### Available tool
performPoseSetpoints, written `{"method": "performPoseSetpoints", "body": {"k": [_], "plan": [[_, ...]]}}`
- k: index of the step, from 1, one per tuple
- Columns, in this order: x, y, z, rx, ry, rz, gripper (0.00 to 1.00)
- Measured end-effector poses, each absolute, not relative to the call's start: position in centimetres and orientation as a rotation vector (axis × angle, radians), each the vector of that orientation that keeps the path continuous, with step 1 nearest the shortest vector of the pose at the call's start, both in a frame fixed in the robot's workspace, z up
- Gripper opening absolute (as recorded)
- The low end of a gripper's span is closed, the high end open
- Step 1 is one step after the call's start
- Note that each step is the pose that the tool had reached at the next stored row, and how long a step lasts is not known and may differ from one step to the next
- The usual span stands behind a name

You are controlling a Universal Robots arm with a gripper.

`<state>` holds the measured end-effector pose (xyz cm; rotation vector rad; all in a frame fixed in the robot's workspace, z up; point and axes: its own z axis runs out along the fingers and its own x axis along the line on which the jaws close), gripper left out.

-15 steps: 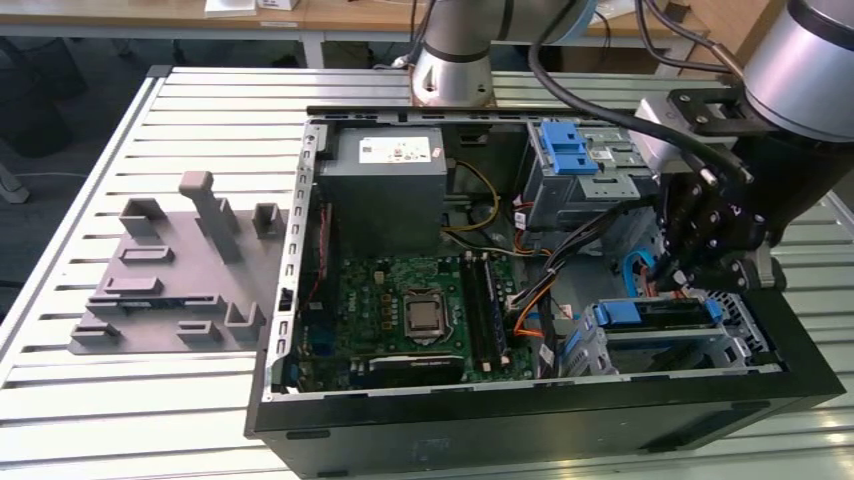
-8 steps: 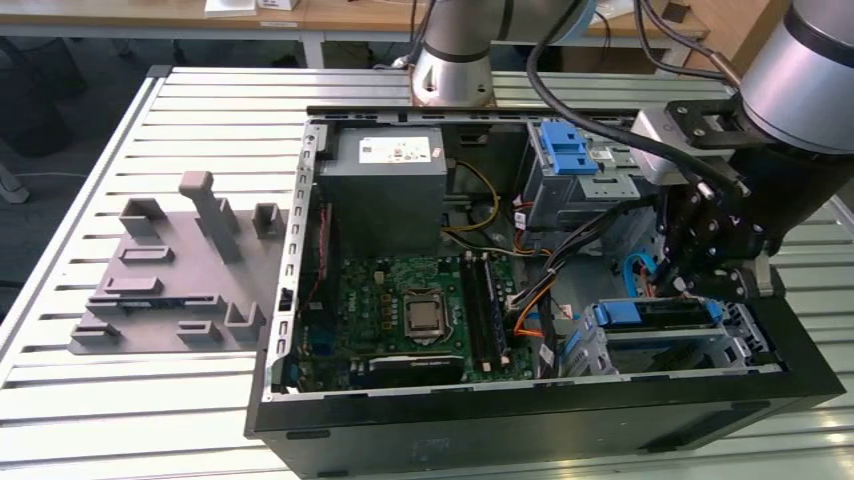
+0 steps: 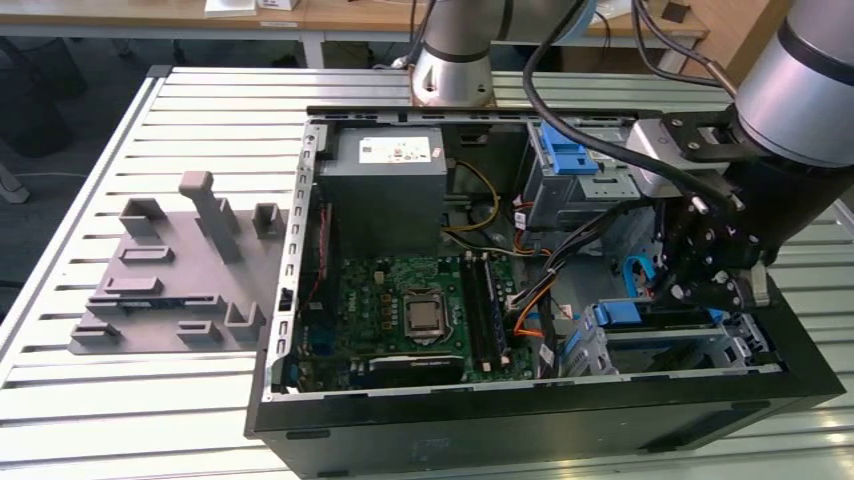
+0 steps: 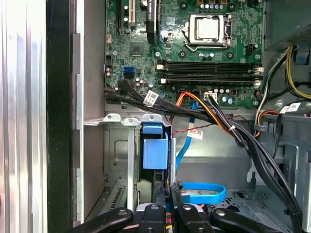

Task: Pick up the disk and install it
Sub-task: 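Insert the second disk wire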

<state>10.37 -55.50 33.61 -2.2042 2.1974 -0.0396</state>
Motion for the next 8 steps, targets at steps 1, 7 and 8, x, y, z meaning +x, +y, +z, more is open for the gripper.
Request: {"method": "performPoseSetpoints", "body": {"k": [1,7,8], "plan": [[10.36,-55.52,33.55,-2.204,2.197,-0.040,0.16],[10.36,-55.65,33.36,-2.202,2.194,-0.043,0.16],[10.35,-55.67,33.34,-2.202,2.194,-0.043,0.16]]}}
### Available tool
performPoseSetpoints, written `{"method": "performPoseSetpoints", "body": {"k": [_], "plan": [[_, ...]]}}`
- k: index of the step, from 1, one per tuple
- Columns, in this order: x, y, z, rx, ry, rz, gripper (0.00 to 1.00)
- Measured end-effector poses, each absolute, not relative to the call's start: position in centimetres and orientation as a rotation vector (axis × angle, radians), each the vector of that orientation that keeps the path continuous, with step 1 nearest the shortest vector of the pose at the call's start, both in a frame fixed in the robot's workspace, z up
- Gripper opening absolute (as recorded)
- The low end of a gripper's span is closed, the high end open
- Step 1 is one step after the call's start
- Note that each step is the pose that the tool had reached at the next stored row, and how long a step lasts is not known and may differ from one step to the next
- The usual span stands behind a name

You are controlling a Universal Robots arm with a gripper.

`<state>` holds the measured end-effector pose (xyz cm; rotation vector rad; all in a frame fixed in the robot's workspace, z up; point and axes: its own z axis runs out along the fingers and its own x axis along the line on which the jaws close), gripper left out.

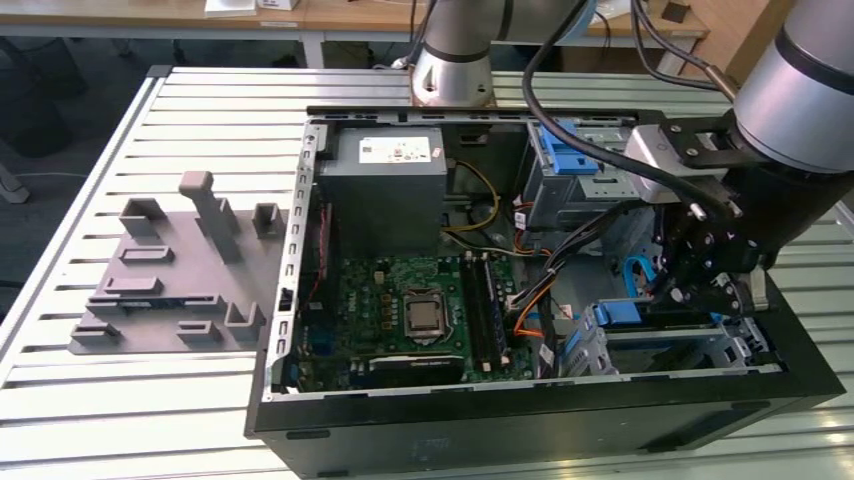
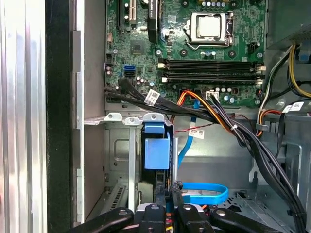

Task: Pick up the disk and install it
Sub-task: 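Insert the second disk wire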

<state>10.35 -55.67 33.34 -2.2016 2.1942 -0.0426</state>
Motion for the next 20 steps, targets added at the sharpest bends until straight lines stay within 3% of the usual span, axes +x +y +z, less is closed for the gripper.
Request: {"method": "performPoseSetpoints", "body": {"k": [20], "plan": [[10.38,-55.80,33.46,-2.200,2.196,-0.043,0.16]]}}
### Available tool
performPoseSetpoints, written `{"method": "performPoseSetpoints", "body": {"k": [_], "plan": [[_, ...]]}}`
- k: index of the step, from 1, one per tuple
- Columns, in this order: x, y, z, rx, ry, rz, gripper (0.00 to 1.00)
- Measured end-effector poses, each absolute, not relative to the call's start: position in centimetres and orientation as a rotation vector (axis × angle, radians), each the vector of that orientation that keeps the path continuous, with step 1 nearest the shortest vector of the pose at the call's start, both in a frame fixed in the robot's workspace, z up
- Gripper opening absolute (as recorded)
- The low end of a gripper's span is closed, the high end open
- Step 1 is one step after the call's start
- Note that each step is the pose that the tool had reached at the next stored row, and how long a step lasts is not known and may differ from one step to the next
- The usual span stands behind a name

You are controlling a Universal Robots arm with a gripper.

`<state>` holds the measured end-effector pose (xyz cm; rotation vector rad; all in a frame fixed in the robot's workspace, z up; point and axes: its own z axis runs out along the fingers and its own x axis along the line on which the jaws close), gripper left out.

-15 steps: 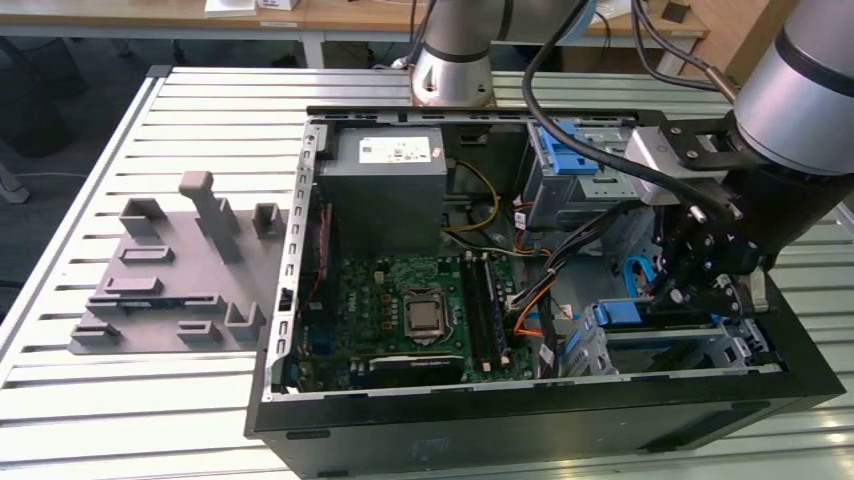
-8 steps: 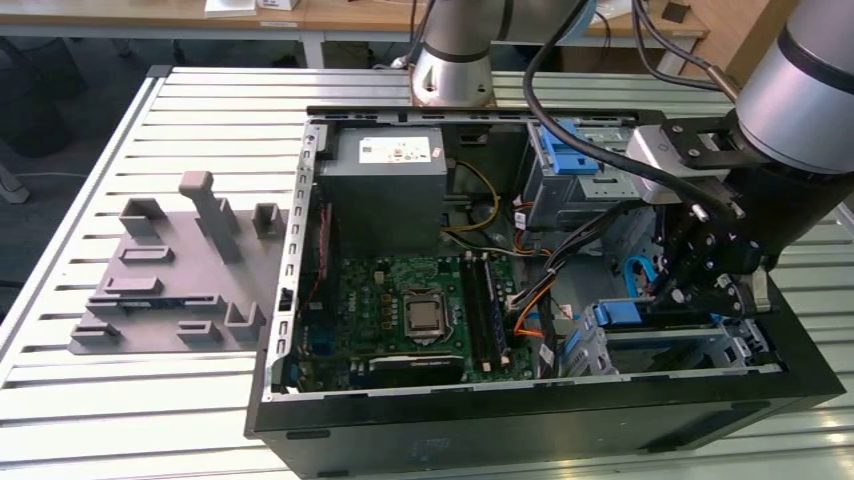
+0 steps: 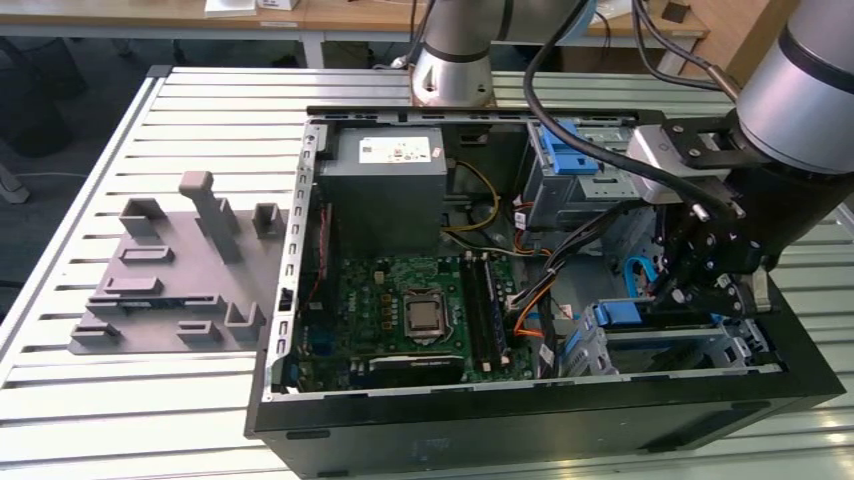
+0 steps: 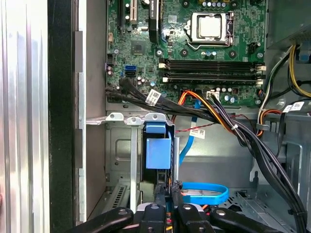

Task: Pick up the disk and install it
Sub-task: 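Insert the second disk wire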

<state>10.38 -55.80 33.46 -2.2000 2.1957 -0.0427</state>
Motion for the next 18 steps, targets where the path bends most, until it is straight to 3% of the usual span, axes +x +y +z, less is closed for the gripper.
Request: {"method": "performPoseSetpoints", "body": {"k": [18], "plan": [[10.60,-55.81,32.92,-2.193,2.204,-0.040,0.17]]}}
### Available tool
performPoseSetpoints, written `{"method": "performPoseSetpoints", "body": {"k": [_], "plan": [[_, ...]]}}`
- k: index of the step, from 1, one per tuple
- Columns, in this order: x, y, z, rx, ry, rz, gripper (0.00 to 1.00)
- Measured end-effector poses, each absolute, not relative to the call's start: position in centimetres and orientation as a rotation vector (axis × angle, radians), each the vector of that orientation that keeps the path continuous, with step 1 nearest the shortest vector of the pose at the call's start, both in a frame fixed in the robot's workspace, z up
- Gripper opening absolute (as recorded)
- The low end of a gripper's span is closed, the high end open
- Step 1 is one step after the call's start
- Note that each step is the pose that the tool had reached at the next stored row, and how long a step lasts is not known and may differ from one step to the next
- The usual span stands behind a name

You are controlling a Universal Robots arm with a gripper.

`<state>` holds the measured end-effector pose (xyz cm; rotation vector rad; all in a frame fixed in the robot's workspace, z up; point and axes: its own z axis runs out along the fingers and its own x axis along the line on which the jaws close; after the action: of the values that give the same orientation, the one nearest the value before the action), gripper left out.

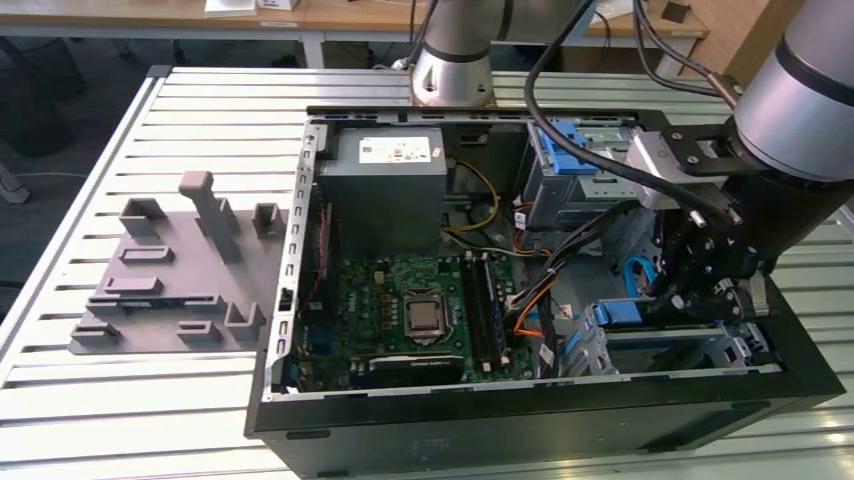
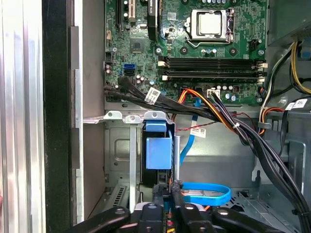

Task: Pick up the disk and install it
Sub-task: 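Insert the second disk wire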

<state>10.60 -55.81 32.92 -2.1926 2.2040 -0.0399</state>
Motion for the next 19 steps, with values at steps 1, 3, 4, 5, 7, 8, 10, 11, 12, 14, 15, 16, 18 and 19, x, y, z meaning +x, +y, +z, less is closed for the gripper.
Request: {"method": "performPoseSetpoints", "body": {"k": [1,3,4,5,7,8,10,11,12,14,15,16,18,19], "plan": [[10.6,-55.8,32.9,-2.193,2.204,-0.040,0.17],[10.6,-55.8,33.0,-2.193,2.204,-0.040,0.24],[10.6,-55.8,33.1,-2.193,2.204,-0.040,0.24],[10.6,-55.8,33.2,-2.193,2.204,-0.040,0.24],[10.6,-55.8,33.4,-2.193,2.204,-0.040,0.24],[10.6,-55.8,33.5,-2.193,2.204,-0.040,0.24],[10.6,-55.8,33.7,-2.193,2.204,-0.040,0.24],[10.6,-55.8,33.9,-2.193,2.204,-0.040,0.24],[10.6,-55.8,34.0,-2.193,2.204,-0.040,0.24],[10.6,-55.8,34.2,-2.193,2.205,-0.041,0.24],[10.6,-55.8,34.3,-2.193,2.205,-0.041,0.24],[10.6,-55.8,34.3,-2.193,2.205,-0.041,0.24],[10.6,-55.8,34.4,-2.193,2.205,-0.041,0.16],[10.6,-55.8,34.4,-2.193,2.205,-0.041,0.11]]}}
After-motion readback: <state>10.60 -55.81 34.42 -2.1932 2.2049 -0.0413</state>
